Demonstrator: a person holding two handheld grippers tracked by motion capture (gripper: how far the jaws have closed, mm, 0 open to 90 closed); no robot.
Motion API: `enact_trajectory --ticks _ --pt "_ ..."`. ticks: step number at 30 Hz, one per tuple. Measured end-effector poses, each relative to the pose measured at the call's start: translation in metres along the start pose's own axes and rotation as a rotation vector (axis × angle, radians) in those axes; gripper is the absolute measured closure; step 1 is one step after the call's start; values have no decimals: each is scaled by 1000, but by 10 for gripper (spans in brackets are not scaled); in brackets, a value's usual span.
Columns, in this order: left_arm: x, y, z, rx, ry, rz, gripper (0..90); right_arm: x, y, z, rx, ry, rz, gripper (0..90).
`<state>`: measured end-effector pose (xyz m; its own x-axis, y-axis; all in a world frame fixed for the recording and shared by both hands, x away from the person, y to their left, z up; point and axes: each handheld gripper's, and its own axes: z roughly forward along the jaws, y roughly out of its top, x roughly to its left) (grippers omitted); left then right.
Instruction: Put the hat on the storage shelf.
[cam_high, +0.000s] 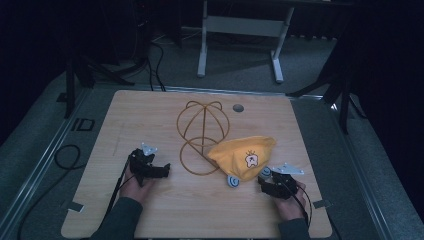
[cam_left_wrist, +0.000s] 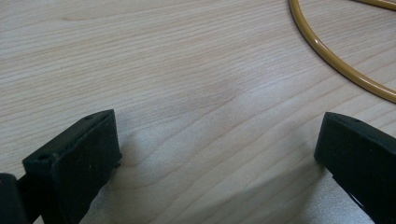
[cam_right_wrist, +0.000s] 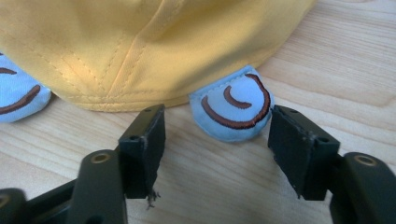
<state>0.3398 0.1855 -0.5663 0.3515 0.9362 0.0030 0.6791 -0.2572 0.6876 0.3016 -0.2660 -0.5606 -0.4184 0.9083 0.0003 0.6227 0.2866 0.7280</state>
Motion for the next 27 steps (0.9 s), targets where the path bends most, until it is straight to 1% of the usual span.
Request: enact_trajectory --ticks 2,3,4,5,6,7,8,9,10,13,14,15,16,19,21,23,24,25,26,27 --pt "0 0 0 0 0 0 1 0 1 0 0 3 -1 432" --pt "0 0 0 0 0 0 1 0 1 0 0 3 -1 432" --pt "0 0 0 0 0 0 1 0 1 0 0 5 -2 454" --pt "0 0 0 0 0 0 1 0 1 -1 -1 8 -3 497" --pt "0 0 0 0 0 0 1 0 1 -1 -1 8 -3 497" --pt "0 0 0 0 -1 -1 1 0 1 -1 -2 9 -7 530" --pt "0 0 0 0 -1 -1 1 0 1 -1 -2 9 -7 530" --pt "0 0 0 0 0 0 1 0 1 -1 -2 13 -13 589" --pt "0 0 0 0 0 0 1 0 1 -1 -1 14 -15 613" --pt "0 0 0 0 0 0 1 1 3 -2 6 11 -14 743" --pt "0 0 0 0 0 0 1 1 3 -2 6 11 -14 743" --pt "0 0 0 0 0 0 1 2 3 -2 10 12 -23 832" --pt "0 0 0 0 0 0 1 2 3 -2 9 10 -23 868" --pt "0 0 0 0 0 0 1 2 3 -1 9 8 -24 899" --pt "0 0 0 0 0 0 1 2 4 -2 12 7 -23 883" --pt "0 0 0 0 0 0 1 3 4 -1 5 -8 -32 726" --pt "0 0 0 0 0 0 1 3 4 -1 5 -8 -32 726" --pt "0 0 0 0 0 0 1 2 4 -1 2 -12 -36 662" --pt "0 0 0 0 0 0 1 2 4 0 -3 -15 -39 616" --pt "0 0 0 0 0 0 1 2 7 3 -11 -12 -52 508"
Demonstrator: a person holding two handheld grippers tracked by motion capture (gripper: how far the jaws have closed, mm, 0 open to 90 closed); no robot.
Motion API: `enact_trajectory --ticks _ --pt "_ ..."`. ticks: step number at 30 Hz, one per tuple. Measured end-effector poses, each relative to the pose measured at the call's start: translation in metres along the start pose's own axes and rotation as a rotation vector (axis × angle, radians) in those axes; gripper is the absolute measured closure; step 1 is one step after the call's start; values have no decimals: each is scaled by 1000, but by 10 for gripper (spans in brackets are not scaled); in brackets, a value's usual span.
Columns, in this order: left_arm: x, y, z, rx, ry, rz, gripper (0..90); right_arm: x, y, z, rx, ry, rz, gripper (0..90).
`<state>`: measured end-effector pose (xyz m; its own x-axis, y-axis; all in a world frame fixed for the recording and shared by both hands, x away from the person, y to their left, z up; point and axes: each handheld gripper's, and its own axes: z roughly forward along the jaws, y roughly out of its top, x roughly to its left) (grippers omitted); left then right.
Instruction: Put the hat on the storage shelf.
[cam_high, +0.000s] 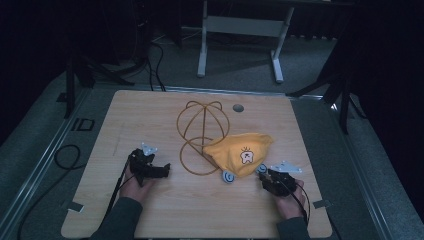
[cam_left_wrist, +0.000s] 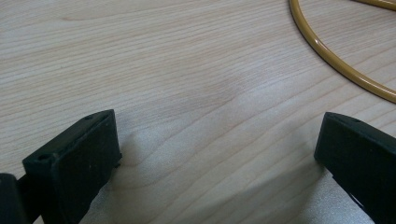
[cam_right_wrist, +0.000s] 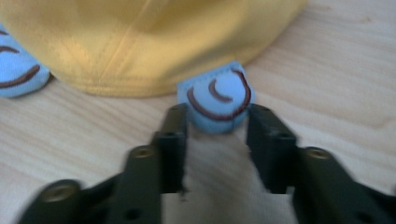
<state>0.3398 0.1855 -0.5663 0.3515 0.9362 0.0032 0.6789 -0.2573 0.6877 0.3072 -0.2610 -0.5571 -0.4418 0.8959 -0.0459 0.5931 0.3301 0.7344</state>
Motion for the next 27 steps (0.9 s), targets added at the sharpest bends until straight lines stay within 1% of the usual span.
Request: enact_trajectory --ticks 2,3,4,5,6,7,8,12,14,15,16,18,23,27 --pt "0 0 0 0 0 0 1 1 2 3 2 13 -12 451" --pt "0 0 0 0 0 0 1 1 2 3 2 13 -12 451" --pt "0 0 0 0 0 0 1 1 3 6 3 16 -34 416" --pt "0 0 0 1 0 0 1 1 3 6 3 16 -34 416" --pt "0 0 0 0 -1 -1 1 -2 4 9 8 44 -9 461" --pt "0 0 0 0 -1 -1 1 -4 5 9 10 56 8 504" --pt "0 0 0 0 0 0 1 -5 5 8 8 55 7 536" --pt "0 0 0 0 -1 0 1 -7 7 7 26 47 14 717" --pt "0 0 0 0 -1 -1 1 -6 8 7 31 43 11 770" --pt "0 0 0 0 -1 -1 1 -6 8 7 31 43 11 770" --pt "0 0 0 0 0 0 1 -5 8 6 36 39 10 798" --pt "0 0 0 1 -1 0 1 -4 8 6 33 35 13 811" --pt "0 0 0 1 0 0 1 -2 10 3 24 31 10 820" --pt "0 0 0 2 -1 0 1 2 14 -4 2 23 3 823"
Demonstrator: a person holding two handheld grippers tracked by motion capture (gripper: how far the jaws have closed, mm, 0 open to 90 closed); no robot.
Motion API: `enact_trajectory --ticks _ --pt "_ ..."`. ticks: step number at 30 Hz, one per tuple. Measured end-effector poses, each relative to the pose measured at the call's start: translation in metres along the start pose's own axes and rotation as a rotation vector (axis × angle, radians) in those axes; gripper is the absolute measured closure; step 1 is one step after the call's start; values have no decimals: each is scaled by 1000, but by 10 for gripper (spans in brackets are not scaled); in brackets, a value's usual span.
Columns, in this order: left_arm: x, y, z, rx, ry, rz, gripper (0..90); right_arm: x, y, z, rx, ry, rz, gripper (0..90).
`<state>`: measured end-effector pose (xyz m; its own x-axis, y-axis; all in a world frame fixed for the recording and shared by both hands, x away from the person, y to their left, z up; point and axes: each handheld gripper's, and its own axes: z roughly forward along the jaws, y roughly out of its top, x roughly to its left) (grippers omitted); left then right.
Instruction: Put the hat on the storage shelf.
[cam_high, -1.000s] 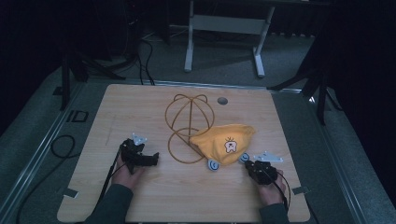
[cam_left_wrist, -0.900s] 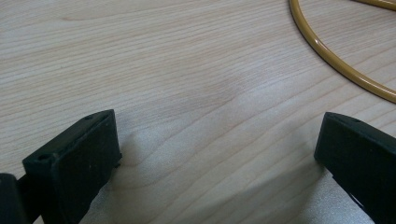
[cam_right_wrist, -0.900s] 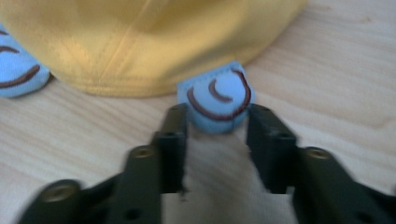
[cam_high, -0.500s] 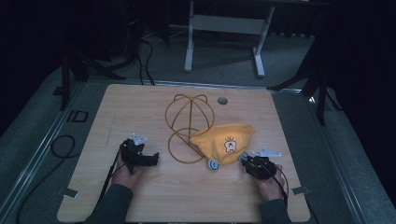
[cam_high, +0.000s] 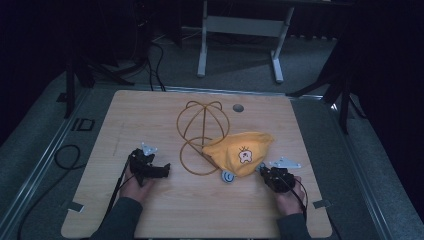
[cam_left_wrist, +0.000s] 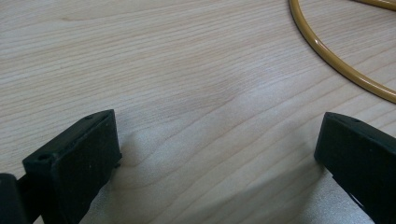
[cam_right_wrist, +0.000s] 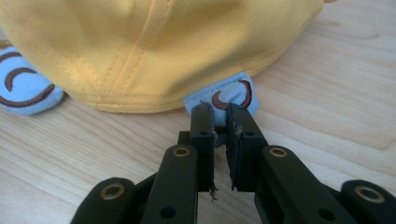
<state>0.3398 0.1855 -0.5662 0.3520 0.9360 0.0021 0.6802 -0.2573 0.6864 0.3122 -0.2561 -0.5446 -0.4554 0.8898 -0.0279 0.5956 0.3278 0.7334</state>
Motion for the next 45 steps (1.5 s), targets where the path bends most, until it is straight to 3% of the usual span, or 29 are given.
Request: enact_trajectory --ticks 26,36,45 --pt "0 0 0 -1 0 -1 1 1 20 -46 -109 17 -3 829" --pt "0 0 0 0 0 0 1 1 39 -73 -157 19 -54 830" --pt "0 0 0 -2 1 -2 1 1 57 -87 -203 10 -75 830"
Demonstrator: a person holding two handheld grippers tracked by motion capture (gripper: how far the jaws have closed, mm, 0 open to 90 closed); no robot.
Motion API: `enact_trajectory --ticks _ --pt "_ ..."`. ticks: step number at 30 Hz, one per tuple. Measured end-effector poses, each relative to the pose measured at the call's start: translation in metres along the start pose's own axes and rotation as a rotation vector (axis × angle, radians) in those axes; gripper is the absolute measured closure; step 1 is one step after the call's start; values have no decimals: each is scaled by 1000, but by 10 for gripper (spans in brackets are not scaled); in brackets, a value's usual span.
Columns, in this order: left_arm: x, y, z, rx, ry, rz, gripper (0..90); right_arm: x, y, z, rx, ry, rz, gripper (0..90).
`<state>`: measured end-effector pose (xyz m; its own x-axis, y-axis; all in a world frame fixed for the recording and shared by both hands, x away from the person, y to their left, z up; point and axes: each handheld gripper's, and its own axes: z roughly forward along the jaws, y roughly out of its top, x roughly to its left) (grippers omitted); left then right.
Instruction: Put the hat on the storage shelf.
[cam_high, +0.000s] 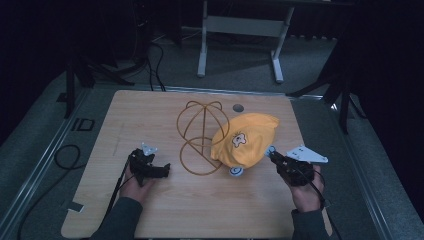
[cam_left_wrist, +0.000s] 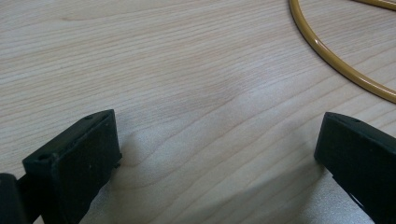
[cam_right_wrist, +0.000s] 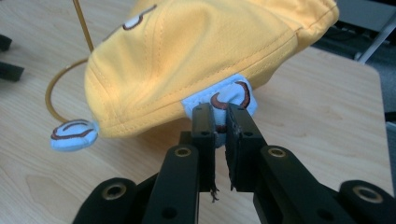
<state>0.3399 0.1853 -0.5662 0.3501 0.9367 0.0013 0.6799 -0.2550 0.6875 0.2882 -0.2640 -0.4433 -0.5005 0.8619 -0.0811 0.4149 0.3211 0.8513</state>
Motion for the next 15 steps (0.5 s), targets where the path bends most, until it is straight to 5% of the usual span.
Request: enact_trajectory --ticks 15 --pt "0 0 0 3 -1 0 1 -7 30 -9 -52 -57 -25 831"
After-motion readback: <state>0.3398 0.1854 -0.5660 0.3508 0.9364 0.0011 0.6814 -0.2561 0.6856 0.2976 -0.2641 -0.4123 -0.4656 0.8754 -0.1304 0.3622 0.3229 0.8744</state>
